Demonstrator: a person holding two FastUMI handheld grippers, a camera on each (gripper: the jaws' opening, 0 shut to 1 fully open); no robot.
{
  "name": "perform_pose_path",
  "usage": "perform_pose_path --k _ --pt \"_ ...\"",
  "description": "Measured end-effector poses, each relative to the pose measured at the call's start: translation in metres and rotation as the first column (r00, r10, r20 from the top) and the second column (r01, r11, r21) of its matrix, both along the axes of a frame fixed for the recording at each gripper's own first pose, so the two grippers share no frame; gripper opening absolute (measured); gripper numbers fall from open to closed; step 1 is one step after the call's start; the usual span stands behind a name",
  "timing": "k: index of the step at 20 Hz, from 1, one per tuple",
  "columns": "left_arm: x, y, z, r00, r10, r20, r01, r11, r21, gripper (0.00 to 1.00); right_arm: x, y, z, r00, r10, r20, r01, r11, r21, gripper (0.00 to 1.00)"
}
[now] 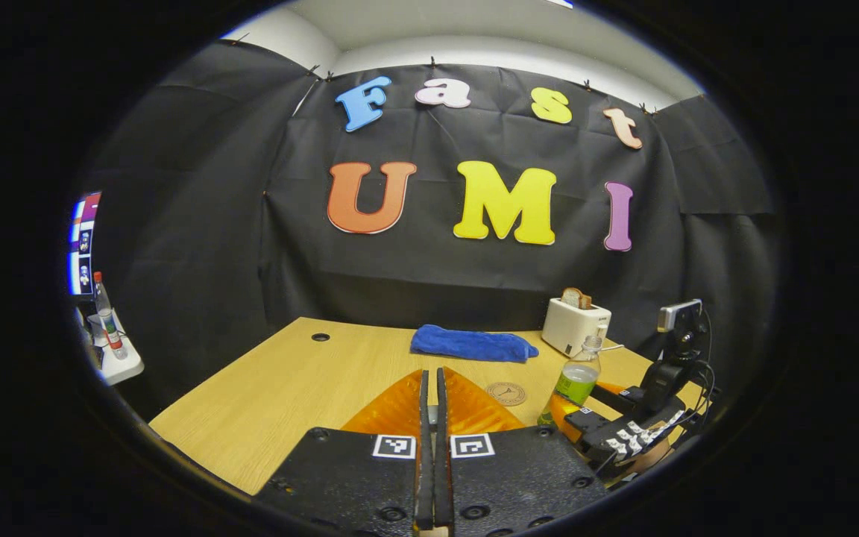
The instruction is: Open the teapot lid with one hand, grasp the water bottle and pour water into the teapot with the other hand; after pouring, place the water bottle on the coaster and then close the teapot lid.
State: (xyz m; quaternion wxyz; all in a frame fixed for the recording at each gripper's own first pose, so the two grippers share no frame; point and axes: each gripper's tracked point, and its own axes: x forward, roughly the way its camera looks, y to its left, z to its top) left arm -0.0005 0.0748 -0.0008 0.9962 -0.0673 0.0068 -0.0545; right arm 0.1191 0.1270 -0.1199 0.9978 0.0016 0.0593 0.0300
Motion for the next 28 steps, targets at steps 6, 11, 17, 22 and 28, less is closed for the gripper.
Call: perform_pose_path --k 6,11,17,22,28 --pt "-0.005 0.023 0.003 1.0 0.022 0.008 -0.022 1.0 0.008 0.03 -0.011 0.001 0.029 0.999 -0.028 0.022 0.032 0.977 -0.21 0.74" --pt "-0.011 0.033 0.008 0.999 0.025 0.021 -0.025 1.0 0.006 0.04 -0.016 0.007 0.046 0.997 -0.059 0.057 0.078 0.888 -0.452 0.74" --pt "-0.015 0.043 0.008 0.999 0.025 0.03 -0.025 1.0 0.019 0.04 -0.016 0.02 0.039 0.998 -0.056 0.039 0.068 0.754 -0.653 0.74" --pt "-0.017 0.056 0.009 0.998 0.048 0.032 -0.048 0.999 0.017 0.04 -0.01 0.029 0.033 0.997 -0.05 0.053 0.072 0.622 -0.779 0.74" --pt "-0.017 0.066 0.007 0.998 0.062 0.027 -0.062 0.998 0.0 0.04 -0.006 0.042 0.022 0.997 -0.019 0.079 0.079 0.435 -0.897 0.75"
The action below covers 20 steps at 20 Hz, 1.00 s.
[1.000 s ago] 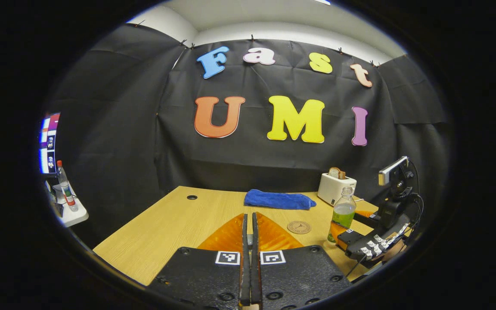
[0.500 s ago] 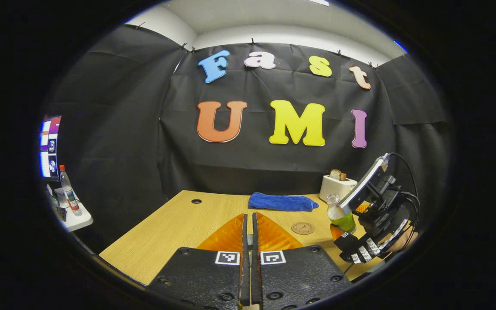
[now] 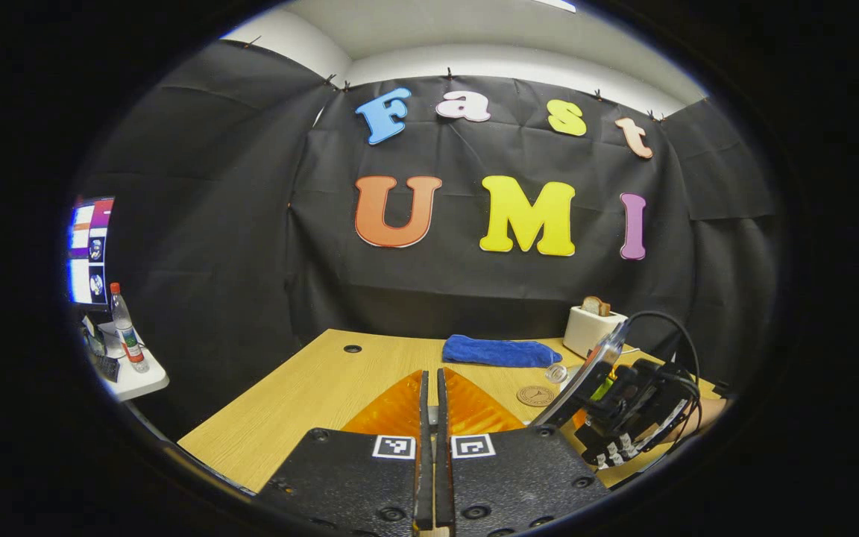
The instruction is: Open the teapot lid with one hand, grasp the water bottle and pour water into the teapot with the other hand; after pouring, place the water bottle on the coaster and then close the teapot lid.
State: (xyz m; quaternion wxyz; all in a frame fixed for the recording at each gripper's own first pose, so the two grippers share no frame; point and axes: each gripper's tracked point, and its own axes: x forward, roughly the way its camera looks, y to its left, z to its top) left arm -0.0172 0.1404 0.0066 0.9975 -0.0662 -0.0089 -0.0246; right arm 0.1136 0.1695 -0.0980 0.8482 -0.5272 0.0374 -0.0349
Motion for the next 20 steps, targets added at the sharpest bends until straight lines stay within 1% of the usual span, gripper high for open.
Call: perform_pose_path --k 2,4,8,9,11,13,15,16,17,20 --pt "0.001 0.0 -0.001 1.0 -0.002 -0.002 0.002 1.0 0.001 0.04 0.001 0.002 0.002 0.999 0.005 0.036 -0.002 0.996 -0.085 0.74" --pt "0.001 -0.001 0.0 1.0 -0.006 0.001 0.006 1.0 0.005 0.04 0.001 0.003 0.004 0.998 0.008 0.069 0.004 0.985 -0.171 0.75" --pt "0.002 -0.006 0.0 1.0 -0.019 0.0 0.019 1.0 0.013 0.04 0.001 0.011 0.002 0.995 0.035 0.092 -0.005 0.95 -0.311 0.73" --pt "0.003 -0.008 -0.001 1.0 -0.024 -0.001 0.024 1.0 0.014 0.04 0.0 0.013 0.002 0.994 0.042 0.099 -0.005 0.939 -0.344 0.75" --pt "0.003 -0.009 -0.001 0.999 -0.032 0.0 0.032 0.999 0.019 0.04 0.003 0.018 0.003 0.992 0.055 0.111 -0.004 0.91 -0.415 0.75" --pt "0.003 -0.011 -0.002 0.999 -0.041 -0.001 0.041 0.999 0.023 0.04 0.003 0.025 0.005 0.989 0.081 0.124 -0.008 0.866 -0.5 0.75" --pt "0.005 -0.011 -0.006 0.999 -0.039 -0.012 0.039 0.999 0.035 0.04 0.005 0.034 0.005 0.987 0.106 0.124 -0.018 0.825 -0.565 0.75" --pt "0.006 -0.009 -0.008 0.999 -0.035 -0.019 0.035 0.998 0.042 0.04 0.005 0.035 0.005 0.986 0.115 0.122 -0.021 0.808 -0.589 0.74" --pt "0.006 -0.009 -0.009 0.999 -0.033 -0.023 0.034 0.998 0.047 0.04 0.004 0.037 0.005 0.985 0.123 0.121 -0.024 0.792 -0.61 0.75" --pt "0.006 -0.01 -0.008 0.999 -0.035 -0.022 0.036 0.998 0.052 0.04 0.001 0.044 0.008 0.981 0.144 0.127 -0.026 0.755 -0.655 0.75"
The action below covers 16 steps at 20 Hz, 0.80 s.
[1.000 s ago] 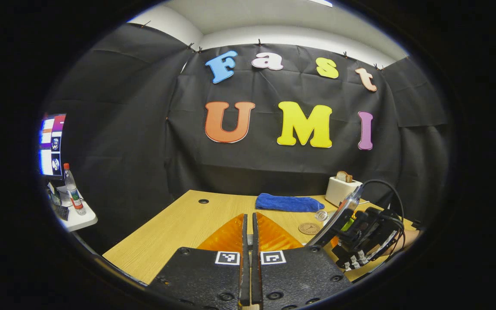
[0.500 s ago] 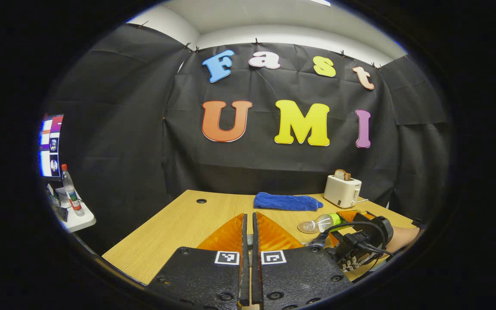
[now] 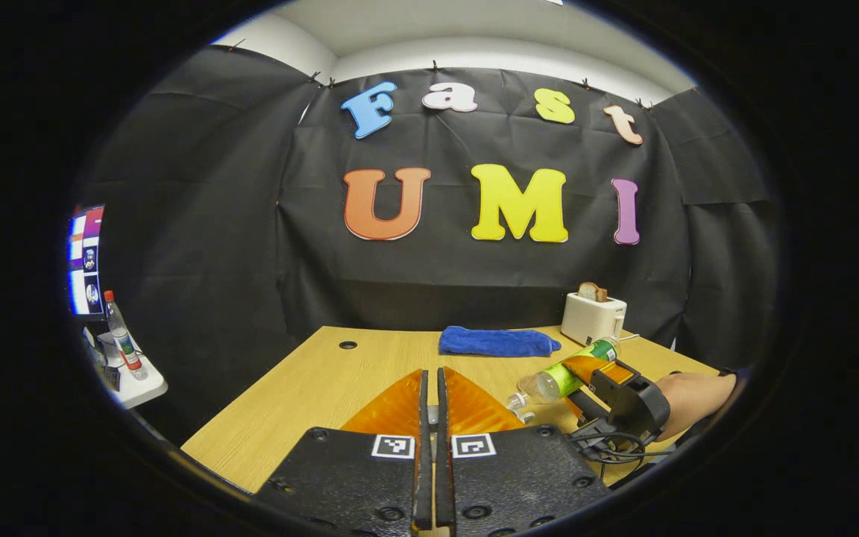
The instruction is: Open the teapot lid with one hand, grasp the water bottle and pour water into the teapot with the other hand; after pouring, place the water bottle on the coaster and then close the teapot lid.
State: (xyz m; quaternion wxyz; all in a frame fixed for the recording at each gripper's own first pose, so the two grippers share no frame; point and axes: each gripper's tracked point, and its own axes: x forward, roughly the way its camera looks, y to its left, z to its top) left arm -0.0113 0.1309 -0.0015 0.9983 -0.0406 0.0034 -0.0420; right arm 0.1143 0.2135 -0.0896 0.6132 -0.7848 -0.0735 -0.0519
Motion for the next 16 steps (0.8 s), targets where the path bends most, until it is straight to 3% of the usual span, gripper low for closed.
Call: perform_pose_path --k 8,16 --pt "0.0 -0.002 -0.001 1.0 -0.01 -0.002 0.01 1.0 0.012 0.04 0.002 0.0 0.017 0.998 0.009 0.062 0.0 0.989 -0.145 0.75" --pt "-0.003 -0.003 0.0 1.0 -0.014 0.001 0.014 1.0 0.022 0.04 0.0 0.009 0.032 0.993 0.041 0.113 -0.007 0.958 -0.287 0.74"
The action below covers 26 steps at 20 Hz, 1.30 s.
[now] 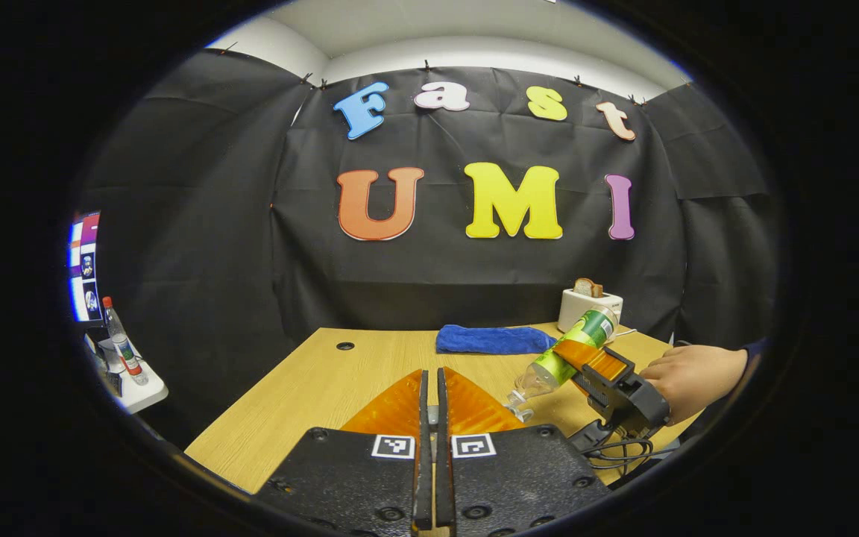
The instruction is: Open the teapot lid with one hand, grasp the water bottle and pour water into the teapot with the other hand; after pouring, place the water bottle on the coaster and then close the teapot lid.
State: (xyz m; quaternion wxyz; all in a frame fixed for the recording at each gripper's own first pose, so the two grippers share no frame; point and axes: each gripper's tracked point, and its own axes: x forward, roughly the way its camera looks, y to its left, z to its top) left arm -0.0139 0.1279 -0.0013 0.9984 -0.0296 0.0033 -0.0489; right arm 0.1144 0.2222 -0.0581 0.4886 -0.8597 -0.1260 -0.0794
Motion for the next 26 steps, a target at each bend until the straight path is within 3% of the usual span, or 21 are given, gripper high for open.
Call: perform_pose_path --k 12,19,26 --pt "0.002 0.002 -0.002 1.0 0.02 -0.01 -0.02 1.0 0.012 0.04 -0.004 0.018 0.022 0.995 0.08 0.059 -0.072 0.99 -0.123 0.75" --pt "0.0 -0.008 0.0 1.0 -0.014 -0.003 0.014 1.0 0.011 0.04 -0.008 0.026 0.027 0.995 0.079 0.06 -0.067 0.981 -0.184 0.74" --pt "0.006 0.005 -0.009 0.999 0.018 -0.028 -0.018 1.0 0.001 0.04 -0.006 0.027 0.032 0.994 0.077 0.083 -0.061 0.981 -0.185 0.74"
